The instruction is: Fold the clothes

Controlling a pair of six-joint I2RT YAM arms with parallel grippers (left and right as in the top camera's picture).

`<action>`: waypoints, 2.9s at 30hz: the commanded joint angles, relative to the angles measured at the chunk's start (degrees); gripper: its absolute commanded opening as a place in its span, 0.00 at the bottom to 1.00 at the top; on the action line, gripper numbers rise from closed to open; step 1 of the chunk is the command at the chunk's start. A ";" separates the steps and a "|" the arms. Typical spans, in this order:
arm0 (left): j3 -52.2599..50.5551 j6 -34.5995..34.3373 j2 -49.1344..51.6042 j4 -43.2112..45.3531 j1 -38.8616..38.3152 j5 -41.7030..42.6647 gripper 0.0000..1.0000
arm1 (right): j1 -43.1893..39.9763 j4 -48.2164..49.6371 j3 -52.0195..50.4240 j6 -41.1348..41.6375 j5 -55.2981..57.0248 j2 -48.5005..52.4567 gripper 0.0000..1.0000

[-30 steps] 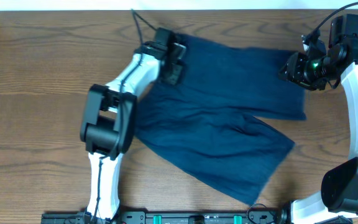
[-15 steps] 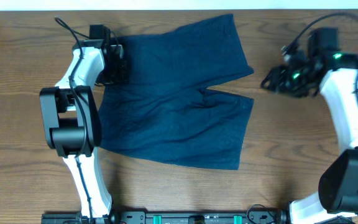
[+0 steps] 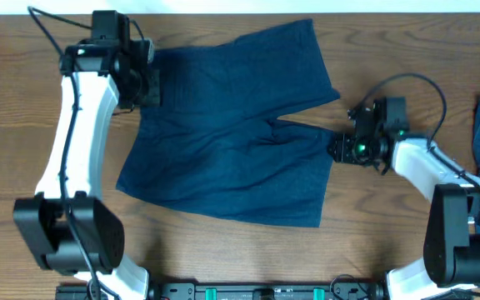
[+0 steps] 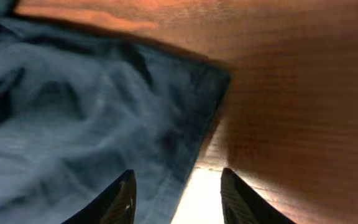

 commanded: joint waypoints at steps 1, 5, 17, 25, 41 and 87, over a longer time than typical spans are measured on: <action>0.26 -1.09 -0.15 -4.26 0.20 2.80 0.44 | 0.37 6.45 -5.70 3.80 0.00 -0.57 0.42; -3.13 -1.11 -0.02 -7.06 0.20 3.37 0.45 | 0.37 13.03 -8.55 7.67 -0.79 -0.57 0.19; -23.54 -1.09 -0.02 -2.10 0.20 7.04 0.45 | -8.72 7.10 -1.84 4.72 3.26 -0.59 0.01; -29.11 -1.09 -0.02 1.90 0.20 9.14 0.45 | -12.24 5.22 0.24 2.97 -9.11 -1.11 0.46; -35.04 -0.44 -0.04 13.38 0.20 8.85 0.49 | -8.35 -22.10 -3.04 0.37 -4.96 -2.05 0.23; -34.69 -3.08 -2.91 -4.66 1.07 7.82 0.49 | -12.96 -34.84 -1.44 1.92 2.75 -2.10 0.01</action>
